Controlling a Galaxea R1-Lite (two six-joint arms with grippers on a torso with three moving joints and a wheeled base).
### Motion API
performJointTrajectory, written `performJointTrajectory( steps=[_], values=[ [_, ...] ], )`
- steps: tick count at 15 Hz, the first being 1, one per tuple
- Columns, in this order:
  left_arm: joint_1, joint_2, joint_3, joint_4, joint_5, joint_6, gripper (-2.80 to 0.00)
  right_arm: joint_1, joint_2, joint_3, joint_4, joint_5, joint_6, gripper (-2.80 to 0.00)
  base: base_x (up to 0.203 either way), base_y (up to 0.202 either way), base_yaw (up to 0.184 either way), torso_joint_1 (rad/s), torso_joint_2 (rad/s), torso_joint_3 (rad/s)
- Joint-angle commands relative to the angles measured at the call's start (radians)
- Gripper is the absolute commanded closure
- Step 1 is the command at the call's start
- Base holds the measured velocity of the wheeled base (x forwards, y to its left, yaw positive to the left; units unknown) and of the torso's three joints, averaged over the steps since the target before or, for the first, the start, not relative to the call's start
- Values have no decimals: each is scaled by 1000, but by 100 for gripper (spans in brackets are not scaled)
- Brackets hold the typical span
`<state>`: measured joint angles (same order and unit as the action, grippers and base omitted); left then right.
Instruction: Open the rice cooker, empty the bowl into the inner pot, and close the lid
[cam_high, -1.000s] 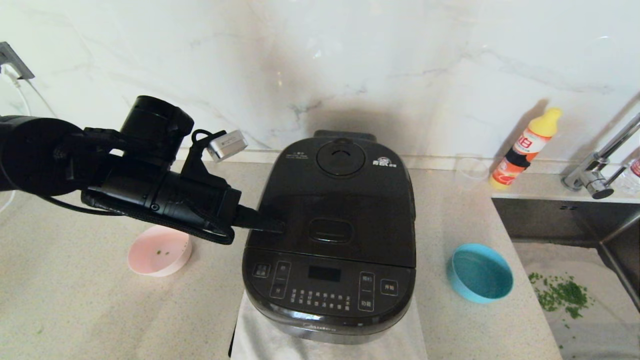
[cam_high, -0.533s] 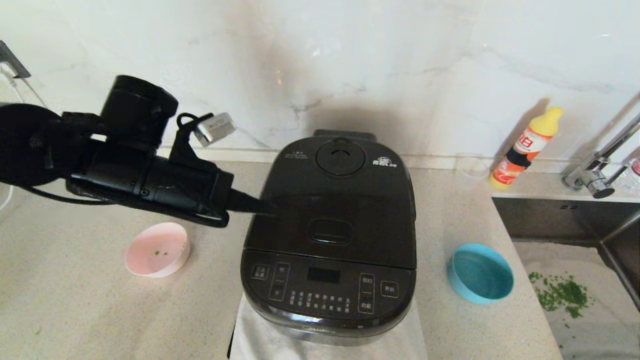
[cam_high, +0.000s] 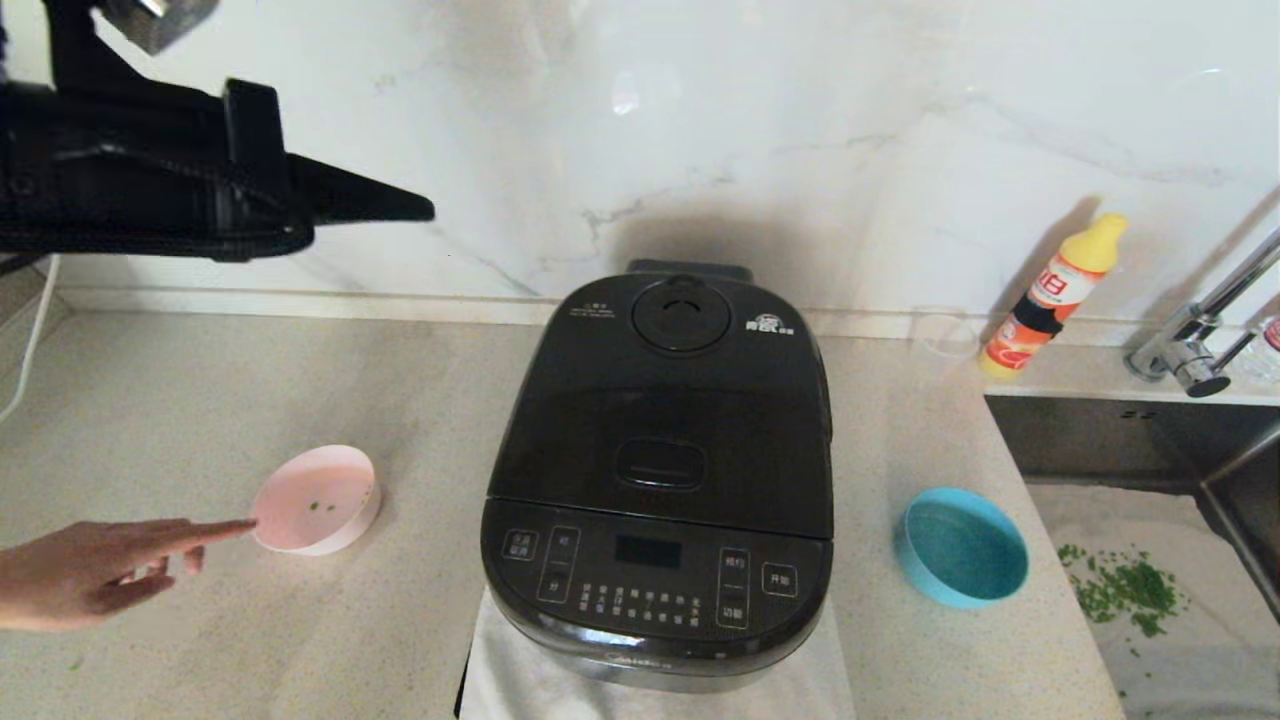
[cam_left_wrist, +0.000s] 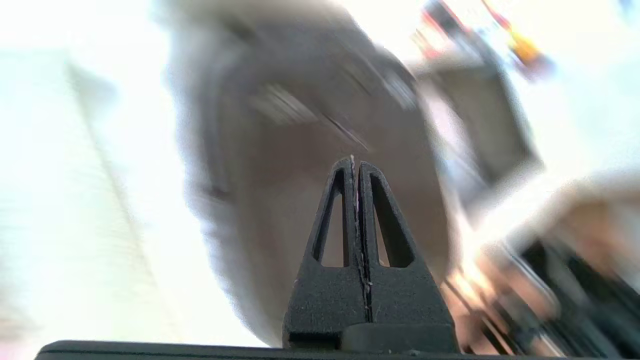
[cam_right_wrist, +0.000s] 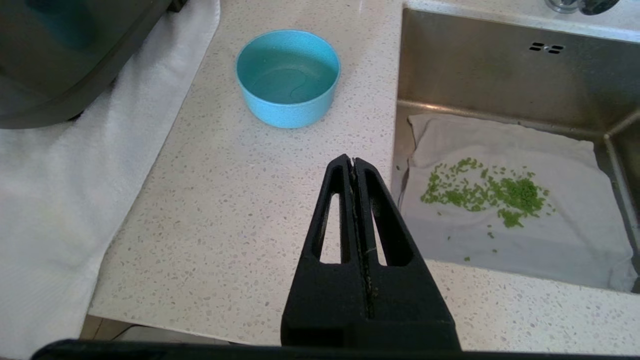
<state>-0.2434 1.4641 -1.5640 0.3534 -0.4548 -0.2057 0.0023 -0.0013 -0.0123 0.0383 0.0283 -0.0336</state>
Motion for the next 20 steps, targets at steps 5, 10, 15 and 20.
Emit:
performJointTrajectory(
  steps=[5, 10, 15, 20],
  values=[
    [45, -346, 157, -212, 394, 163, 0, 1, 0, 0, 0, 1, -1, 0, 0, 0, 0, 0, 0, 0],
    [67, -709, 533, -341, 424, 333, 0, 1, 0, 0, 0, 1, 0, 0, 0, 0, 0, 0, 0, 0],
    [149, -1085, 881, -337, 421, 348, 0, 1, 0, 0, 1, 1, -2, 0, 0, 0, 0, 0, 0, 0],
    [219, -1410, 1274, -274, 408, 338, 0, 1, 0, 0, 0, 1, -1, 0, 0, 0, 0, 0, 0, 0]
  ],
)
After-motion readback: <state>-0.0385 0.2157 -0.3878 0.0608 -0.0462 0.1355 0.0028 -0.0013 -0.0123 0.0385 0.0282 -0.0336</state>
